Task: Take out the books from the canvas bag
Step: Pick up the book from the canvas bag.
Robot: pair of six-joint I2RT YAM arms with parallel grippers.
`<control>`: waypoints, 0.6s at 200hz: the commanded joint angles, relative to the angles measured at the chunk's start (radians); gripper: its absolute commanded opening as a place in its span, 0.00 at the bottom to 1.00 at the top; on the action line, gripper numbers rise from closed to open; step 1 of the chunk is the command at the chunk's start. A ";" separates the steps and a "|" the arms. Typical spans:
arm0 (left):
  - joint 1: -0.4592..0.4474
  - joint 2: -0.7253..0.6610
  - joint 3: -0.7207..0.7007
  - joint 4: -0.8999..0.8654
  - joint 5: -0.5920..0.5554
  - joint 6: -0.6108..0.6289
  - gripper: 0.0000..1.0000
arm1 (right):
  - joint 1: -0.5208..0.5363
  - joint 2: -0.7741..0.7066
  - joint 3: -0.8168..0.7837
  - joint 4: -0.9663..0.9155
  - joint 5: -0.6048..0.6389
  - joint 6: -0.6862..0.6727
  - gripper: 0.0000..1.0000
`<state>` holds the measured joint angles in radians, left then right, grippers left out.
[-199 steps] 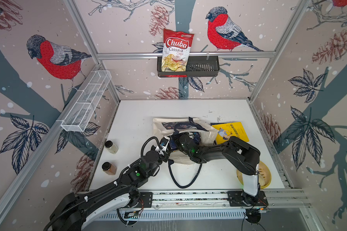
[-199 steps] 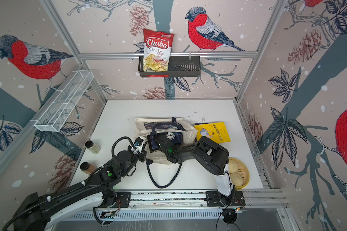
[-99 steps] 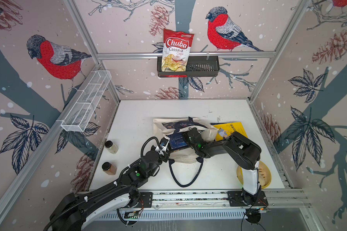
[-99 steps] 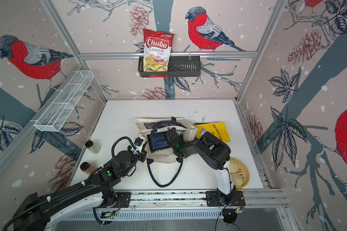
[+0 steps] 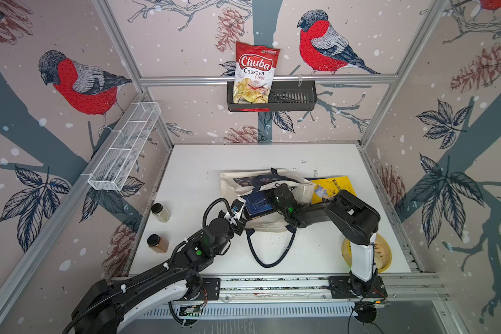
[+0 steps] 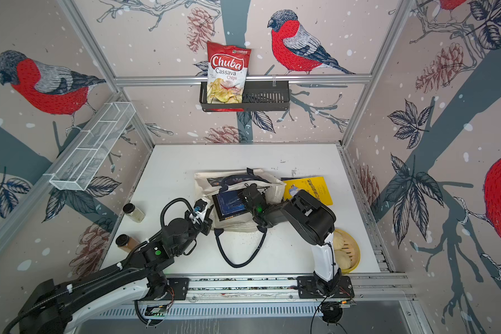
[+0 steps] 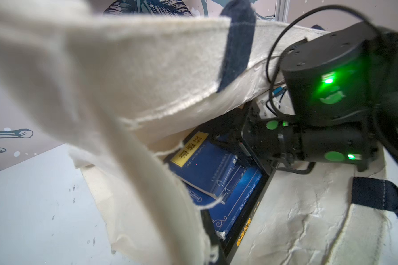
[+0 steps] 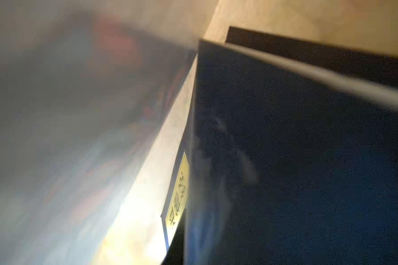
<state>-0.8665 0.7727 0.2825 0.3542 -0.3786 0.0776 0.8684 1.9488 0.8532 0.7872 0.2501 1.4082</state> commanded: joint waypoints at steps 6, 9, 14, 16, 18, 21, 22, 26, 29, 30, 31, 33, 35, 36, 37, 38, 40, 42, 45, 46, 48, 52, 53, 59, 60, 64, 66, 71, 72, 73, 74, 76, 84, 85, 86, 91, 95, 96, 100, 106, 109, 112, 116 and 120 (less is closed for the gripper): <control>-0.002 -0.010 0.007 0.075 -0.043 -0.009 0.00 | 0.064 -0.133 -0.053 -0.055 0.005 -0.091 0.00; -0.001 -0.010 0.007 0.075 -0.049 -0.010 0.00 | 0.071 -0.154 -0.062 -0.060 0.007 -0.100 0.00; -0.001 -0.013 0.007 0.075 -0.055 -0.011 0.00 | 0.082 -0.187 -0.073 -0.075 0.012 -0.112 0.00; -0.001 -0.013 0.007 0.075 -0.055 -0.011 0.00 | 0.087 -0.199 -0.079 -0.081 0.016 -0.114 0.00; -0.001 -0.014 0.007 0.073 -0.056 -0.012 0.00 | 0.091 -0.213 -0.087 -0.085 0.019 -0.117 0.00; -0.002 -0.015 0.007 0.073 -0.058 -0.012 0.00 | 0.099 -0.238 -0.101 -0.091 0.030 -0.125 0.00; -0.002 -0.016 0.007 0.073 -0.058 -0.012 0.00 | 0.100 -0.245 -0.104 -0.092 0.034 -0.129 0.00; -0.002 -0.018 0.007 0.073 -0.059 -0.012 0.00 | 0.109 -0.270 -0.117 -0.098 0.043 -0.139 0.00; 0.000 -0.018 0.007 0.073 -0.059 -0.013 0.00 | 0.113 -0.288 -0.125 -0.111 0.050 -0.143 0.00; 0.000 -0.019 0.007 0.072 -0.059 -0.013 0.00 | 0.116 -0.295 -0.129 -0.116 0.053 -0.144 0.00; -0.001 -0.019 0.008 0.072 -0.060 -0.013 0.00 | 0.117 -0.300 -0.131 -0.121 0.055 -0.146 0.00; -0.002 -0.019 0.008 0.072 -0.061 -0.014 0.00 | 0.120 -0.313 -0.136 -0.130 0.059 -0.147 0.00; -0.002 -0.019 0.009 0.072 -0.062 -0.015 0.00 | 0.123 -0.324 -0.141 -0.139 0.066 -0.150 0.00; -0.001 -0.019 0.009 0.071 -0.063 -0.015 0.00 | 0.125 -0.330 -0.144 -0.144 0.068 -0.152 0.00; -0.001 -0.019 0.009 0.071 -0.063 -0.015 0.00 | 0.127 -0.338 -0.146 -0.149 0.071 -0.154 0.00; -0.001 -0.019 0.009 0.071 -0.064 -0.015 0.00 | 0.128 -0.345 -0.148 -0.153 0.074 -0.157 0.00; -0.002 -0.019 0.010 0.071 -0.066 -0.015 0.00 | 0.132 -0.356 -0.153 -0.160 0.081 -0.163 0.00; -0.002 -0.018 0.010 0.069 -0.068 -0.015 0.00 | 0.136 -0.371 -0.158 -0.166 0.087 -0.170 0.00; -0.002 -0.018 0.010 0.067 -0.069 -0.015 0.00 | 0.143 -0.391 -0.165 -0.179 0.095 -0.178 0.00; -0.002 -0.017 0.011 0.067 -0.070 -0.015 0.00 | 0.145 -0.397 -0.167 -0.184 0.098 -0.180 0.00; -0.002 -0.016 0.012 0.065 -0.072 -0.015 0.00 | 0.149 -0.409 -0.172 -0.193 0.103 -0.186 0.00; -0.002 -0.016 0.011 0.065 -0.076 -0.016 0.00 | 0.157 -0.437 -0.178 -0.216 0.113 -0.196 0.00; -0.003 -0.016 0.012 0.064 -0.077 -0.016 0.00 | 0.160 -0.446 -0.180 -0.223 0.115 -0.198 0.00; -0.002 -0.014 0.015 0.060 -0.086 -0.017 0.00 | 0.177 -0.489 -0.192 -0.250 0.139 -0.220 0.00; -0.002 -0.014 0.015 0.059 -0.088 -0.018 0.00 | 0.181 -0.496 -0.193 -0.252 0.142 -0.223 0.00; -0.002 -0.013 0.016 0.057 -0.094 -0.018 0.00 | 0.194 -0.526 -0.203 -0.265 0.159 -0.239 0.00; -0.001 -0.013 0.016 0.056 -0.097 -0.019 0.00 | 0.199 -0.545 -0.208 -0.271 0.166 -0.247 0.00; -0.002 -0.012 0.018 0.054 -0.104 -0.019 0.00 | 0.216 -0.585 -0.217 -0.291 0.187 -0.267 0.00; -0.002 -0.012 0.017 0.054 -0.105 -0.019 0.00 | 0.220 -0.593 -0.219 -0.294 0.192 -0.270 0.00; -0.001 -0.011 0.018 0.053 -0.105 -0.019 0.00 | 0.224 -0.603 -0.220 -0.301 0.196 -0.273 0.00; -0.001 -0.011 0.017 0.054 -0.106 -0.019 0.00 | 0.227 -0.611 -0.222 -0.306 0.204 -0.276 0.00; -0.002 -0.012 0.018 0.053 -0.107 -0.019 0.00 | 0.234 -0.626 -0.225 -0.317 0.216 -0.283 0.00; -0.001 -0.009 0.020 0.052 -0.115 -0.022 0.00 | 0.263 -0.688 -0.230 -0.366 0.265 -0.313 0.00; -0.001 -0.009 0.020 0.050 -0.115 -0.022 0.00 | 0.266 -0.706 -0.229 -0.374 0.270 -0.316 0.00; -0.001 -0.007 0.020 0.049 -0.115 -0.023 0.00 | 0.270 -0.718 -0.230 -0.380 0.278 -0.322 0.00; -0.001 -0.006 0.021 0.046 -0.118 -0.024 0.00 | 0.287 -0.760 -0.229 -0.409 0.315 -0.341 0.00; -0.002 -0.003 0.023 0.044 -0.118 -0.024 0.00 | 0.300 -0.796 -0.229 -0.431 0.343 -0.356 0.00; -0.002 -0.003 0.023 0.043 -0.118 -0.024 0.00 | 0.304 -0.803 -0.229 -0.434 0.349 -0.360 0.00; -0.002 -0.001 0.024 0.040 -0.118 -0.025 0.00 | 0.311 -0.838 -0.231 -0.445 0.364 -0.381 0.00; -0.001 0.002 0.027 0.037 -0.118 -0.025 0.00 | 0.317 -0.890 -0.233 -0.453 0.378 -0.408 0.00; -0.001 0.003 0.029 0.036 -0.120 -0.025 0.00 | 0.319 -0.913 -0.234 -0.457 0.385 -0.422 0.00; -0.002 0.005 0.029 0.034 -0.121 -0.025 0.00 | 0.320 -0.938 -0.233 -0.462 0.390 -0.433 0.00; -0.001 0.008 0.030 0.033 -0.124 -0.024 0.00 | 0.320 -0.971 -0.233 -0.471 0.397 -0.449 0.00; -0.002 0.009 0.033 0.029 -0.126 -0.024 0.00 | 0.317 -1.000 -0.232 -0.484 0.406 -0.456 0.00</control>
<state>-0.8669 0.7750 0.2962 0.3382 -0.4721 0.0669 1.1790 1.0859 0.6209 0.3790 0.4995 1.0939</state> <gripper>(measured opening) 0.053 0.133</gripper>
